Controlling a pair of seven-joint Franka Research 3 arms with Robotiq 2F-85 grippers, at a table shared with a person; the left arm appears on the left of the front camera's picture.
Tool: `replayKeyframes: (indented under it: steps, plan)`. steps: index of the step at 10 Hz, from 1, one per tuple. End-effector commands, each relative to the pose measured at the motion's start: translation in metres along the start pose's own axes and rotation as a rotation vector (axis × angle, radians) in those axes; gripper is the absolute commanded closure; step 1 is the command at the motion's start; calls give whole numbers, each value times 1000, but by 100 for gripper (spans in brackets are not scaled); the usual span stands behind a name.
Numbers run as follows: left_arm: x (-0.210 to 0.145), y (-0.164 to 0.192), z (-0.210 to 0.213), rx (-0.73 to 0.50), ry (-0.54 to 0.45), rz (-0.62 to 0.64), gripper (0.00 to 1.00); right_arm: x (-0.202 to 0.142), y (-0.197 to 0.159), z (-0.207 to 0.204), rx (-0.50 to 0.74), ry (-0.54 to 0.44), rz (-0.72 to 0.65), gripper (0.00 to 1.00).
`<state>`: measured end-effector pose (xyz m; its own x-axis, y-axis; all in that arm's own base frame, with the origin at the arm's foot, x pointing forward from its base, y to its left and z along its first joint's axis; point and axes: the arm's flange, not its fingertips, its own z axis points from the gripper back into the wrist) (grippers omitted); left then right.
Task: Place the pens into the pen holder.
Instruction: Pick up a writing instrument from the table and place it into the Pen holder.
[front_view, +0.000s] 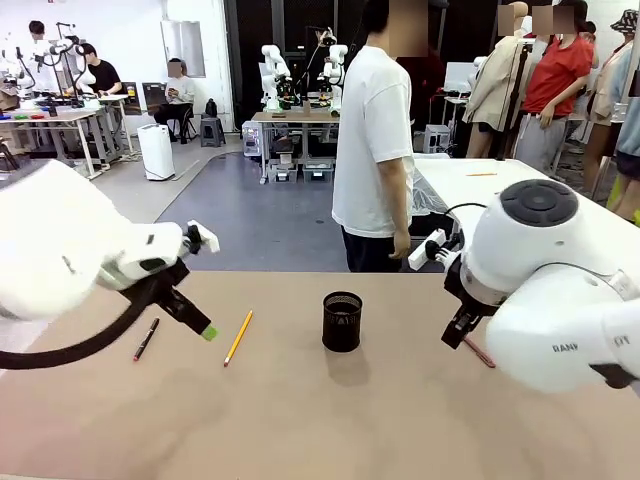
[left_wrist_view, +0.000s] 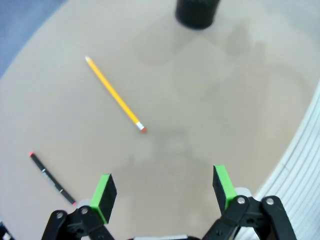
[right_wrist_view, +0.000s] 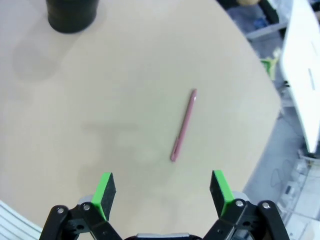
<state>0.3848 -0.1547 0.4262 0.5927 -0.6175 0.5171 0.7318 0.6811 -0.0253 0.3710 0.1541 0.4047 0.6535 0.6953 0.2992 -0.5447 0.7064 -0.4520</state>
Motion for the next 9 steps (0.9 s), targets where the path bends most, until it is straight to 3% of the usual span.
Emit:
replayKeyframes:
  steps: [1,2,3,4,9]
  plan:
    - [-4,33,22,-75,-10,3,0,10,26,8,-46,55,-22,0]
    - [-4,36,24,-59,-14,4,0,12,32,11,-26,73,-41,0]
    - [-3,36,22,4,34,-17,0,2,13,9,-25,25,1,0]
    - [-1,24,30,-61,-22,3,0,2,13,9,-25,25,1,0]
    - [-1,24,30,-61,-22,3,0,2,13,9,-25,25,1,0]
